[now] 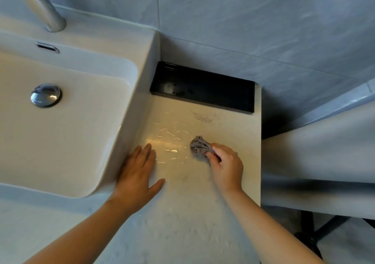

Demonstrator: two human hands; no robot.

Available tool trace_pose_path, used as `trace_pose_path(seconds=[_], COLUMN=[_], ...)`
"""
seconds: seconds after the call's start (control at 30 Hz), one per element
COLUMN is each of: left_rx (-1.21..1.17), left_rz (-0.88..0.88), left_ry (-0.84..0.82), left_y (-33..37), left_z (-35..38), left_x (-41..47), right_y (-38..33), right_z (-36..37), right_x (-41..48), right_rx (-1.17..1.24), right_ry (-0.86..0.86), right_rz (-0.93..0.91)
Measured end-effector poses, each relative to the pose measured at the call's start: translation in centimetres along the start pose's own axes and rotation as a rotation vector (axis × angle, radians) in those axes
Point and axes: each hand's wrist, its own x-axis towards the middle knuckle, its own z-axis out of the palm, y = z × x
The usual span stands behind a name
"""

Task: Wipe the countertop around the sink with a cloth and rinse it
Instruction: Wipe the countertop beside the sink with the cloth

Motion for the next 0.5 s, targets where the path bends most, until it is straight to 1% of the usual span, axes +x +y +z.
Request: trace_pose_path(seconds=[0.1,0.13,0.2,0.27,0.4,0.5], left_rx=[0.006,-0.001,-0.011,-0.013,-0.038,-0.031], left_rz=[0.017,0.012,0.002,-0.007,-0.013,-0.008], left_ry=[-0.004,-0.001,0.018,0.017,0.023,0.033], left_y=[-0.3,-0.1,0.2,0.3,0.1,0.0], left_z=[0.3,0.2,0.1,0.0,0.1,0.2], left_x=[0.0,0.0,-0.1,-0.1,-0.2,-0.2], right_y=[-0.7,-1.1,-1.7,-2.1,-2.1,-1.5], right_z=[-1.6,-2.3,-3.5,-4.0,-2.2,0.7], right_x=[0.5,1.1,3.3,6.2,10.9,12.0], right_rx=[0.167,0.218,0.257,0.206,0.025,-0.088], right_ry=[-0.104,-0.100,-0.029,0.021,-0.046,-0.044], right_rz=[0.072,0.081,0.071,0.033,-0.066,-0.042])
